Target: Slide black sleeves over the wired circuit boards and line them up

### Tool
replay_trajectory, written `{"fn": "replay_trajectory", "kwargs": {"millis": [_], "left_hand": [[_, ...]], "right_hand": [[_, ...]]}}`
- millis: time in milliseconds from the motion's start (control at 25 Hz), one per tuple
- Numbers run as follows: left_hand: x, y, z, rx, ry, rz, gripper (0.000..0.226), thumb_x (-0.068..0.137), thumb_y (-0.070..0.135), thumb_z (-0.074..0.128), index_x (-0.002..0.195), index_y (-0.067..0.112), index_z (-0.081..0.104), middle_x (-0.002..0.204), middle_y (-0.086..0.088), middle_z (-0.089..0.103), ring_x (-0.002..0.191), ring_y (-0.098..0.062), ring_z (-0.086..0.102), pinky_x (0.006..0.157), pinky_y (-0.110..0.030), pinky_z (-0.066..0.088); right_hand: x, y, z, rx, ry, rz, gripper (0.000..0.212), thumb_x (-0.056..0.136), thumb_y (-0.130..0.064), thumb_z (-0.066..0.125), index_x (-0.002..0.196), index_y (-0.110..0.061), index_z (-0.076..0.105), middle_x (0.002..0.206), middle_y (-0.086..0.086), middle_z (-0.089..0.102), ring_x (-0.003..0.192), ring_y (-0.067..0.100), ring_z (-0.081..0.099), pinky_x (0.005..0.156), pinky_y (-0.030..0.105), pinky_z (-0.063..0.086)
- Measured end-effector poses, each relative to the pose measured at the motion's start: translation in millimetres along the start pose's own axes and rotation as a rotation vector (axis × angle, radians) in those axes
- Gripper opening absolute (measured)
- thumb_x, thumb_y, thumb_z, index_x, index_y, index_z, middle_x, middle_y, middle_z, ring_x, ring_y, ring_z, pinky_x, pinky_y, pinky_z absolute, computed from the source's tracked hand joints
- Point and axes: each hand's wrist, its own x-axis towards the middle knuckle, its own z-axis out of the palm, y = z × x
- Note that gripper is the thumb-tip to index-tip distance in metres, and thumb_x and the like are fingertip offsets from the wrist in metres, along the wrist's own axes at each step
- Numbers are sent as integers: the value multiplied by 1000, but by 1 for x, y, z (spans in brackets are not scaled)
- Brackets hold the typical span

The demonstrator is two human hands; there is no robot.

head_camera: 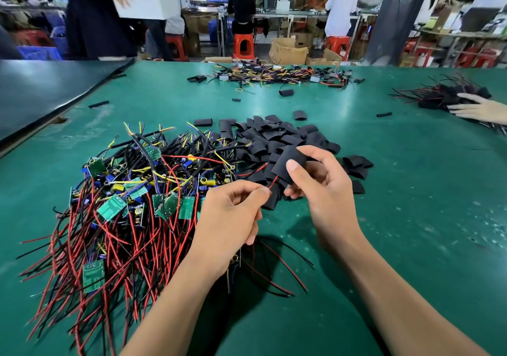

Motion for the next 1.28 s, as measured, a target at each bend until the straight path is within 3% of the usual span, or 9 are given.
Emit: {"fn": "replay_trajectory", "kwargs": {"millis": [160,280,480,640,760,920,1120,1280], "left_hand": [[-3,2,-2,34,-27,63,18,94,16,65,78,16,73,59,0,60,36,-17,44,38,-20,33],[-3,2,0,18,-55,44,15,94,13,65,82,17,74,62,-1,66,43,-17,52,43,-22,41],[0,0,1,6,-114,-46,20,100,20,55,99,11,72,81,-9,76,73,-14,71,72,-28,58],[1,-3,1,23,-143,-91,22,102,20,52,96,13,73,85,-7,77,79,-10,70,85,-30,54],[0,-4,2,90,-187,-70,16,96,9,61,89,18,73,83,0,78,77,-2,69,82,-16,53],[-1,-6,1,199,-186,-15,13,91,7,66,91,17,75,80,1,77,72,3,67,70,-5,46],[-3,-4,2,107,-118,52,14,92,8,67,85,14,78,71,-6,73,60,-10,62,65,-14,50],[-3,-2,3,-27,-98,5,14,92,8,67,83,11,78,72,-3,73,62,-12,62,63,-23,55]], "right_hand": [[-5,0,5,-70,-76,-32,23,85,-17,74,104,-28,66,84,-1,73,59,17,64,62,25,54],[-3,1,4,-39,-41,-10,22,84,-15,74,100,-27,66,85,4,73,59,18,64,61,25,54],[5,3,-2,73,73,66,21,89,-4,72,103,-17,63,76,-2,72,55,14,62,59,24,53],[15,-2,-9,314,212,169,20,90,3,67,100,-13,60,69,-5,70,51,10,58,53,21,52],[19,-1,-13,379,225,214,21,90,4,67,98,-14,59,68,-3,67,50,10,56,53,21,52],[14,3,-11,145,153,130,20,91,1,67,102,-14,61,76,-3,71,57,11,60,56,23,52],[6,5,-7,-30,-7,43,25,90,-3,69,110,-17,63,84,4,69,61,13,60,58,22,51],[3,6,1,25,-208,88,23,84,-11,67,107,-11,65,69,1,65,52,15,55,56,23,49]]}}
